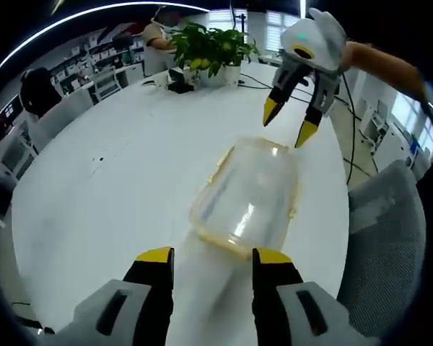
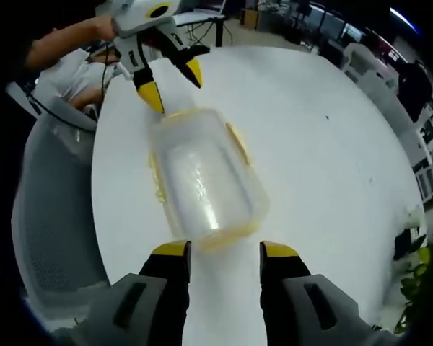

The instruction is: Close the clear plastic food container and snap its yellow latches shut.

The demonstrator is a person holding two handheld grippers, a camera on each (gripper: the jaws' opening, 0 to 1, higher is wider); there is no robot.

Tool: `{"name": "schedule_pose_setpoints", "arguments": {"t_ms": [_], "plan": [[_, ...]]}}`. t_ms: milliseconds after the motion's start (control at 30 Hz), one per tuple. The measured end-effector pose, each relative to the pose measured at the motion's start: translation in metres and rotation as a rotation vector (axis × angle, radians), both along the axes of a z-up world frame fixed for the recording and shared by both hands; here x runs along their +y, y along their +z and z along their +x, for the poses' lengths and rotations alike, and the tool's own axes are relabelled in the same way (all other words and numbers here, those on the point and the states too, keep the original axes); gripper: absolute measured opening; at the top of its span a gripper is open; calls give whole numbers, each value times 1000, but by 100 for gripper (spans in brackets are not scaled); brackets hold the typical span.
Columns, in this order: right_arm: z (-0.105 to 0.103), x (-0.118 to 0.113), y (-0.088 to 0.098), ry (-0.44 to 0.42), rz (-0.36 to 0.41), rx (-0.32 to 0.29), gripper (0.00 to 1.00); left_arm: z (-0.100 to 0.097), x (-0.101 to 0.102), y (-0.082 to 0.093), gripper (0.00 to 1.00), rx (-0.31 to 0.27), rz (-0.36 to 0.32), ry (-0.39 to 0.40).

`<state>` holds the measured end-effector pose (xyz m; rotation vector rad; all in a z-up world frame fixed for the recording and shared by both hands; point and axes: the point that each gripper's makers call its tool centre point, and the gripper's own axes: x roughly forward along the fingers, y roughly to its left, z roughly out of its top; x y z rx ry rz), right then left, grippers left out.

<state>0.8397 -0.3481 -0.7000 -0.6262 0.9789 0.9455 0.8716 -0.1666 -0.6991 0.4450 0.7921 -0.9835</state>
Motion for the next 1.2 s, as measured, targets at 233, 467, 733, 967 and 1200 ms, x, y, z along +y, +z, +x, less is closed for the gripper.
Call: {"name": "schedule_pose_setpoints", "arguments": {"t_ms": [233,467,733,967,1200], "plan": [[4,2,0,-133,78,-7,35,-1,-1,-5,37,9,-27,93],[3,6,-7,-239,142,3,34,-4,-8,-7,34,55,-92,177],[5,11,-13,-372,217,49,35,-14,-17,-17,35,150,-133,229],[4,16,-17,-420,248,82,35,-15,-21,-19,34,188,-161,247],[4,16,-18,-468,273,107,36,-16,-24,-21,34,211,-172,258]]}}
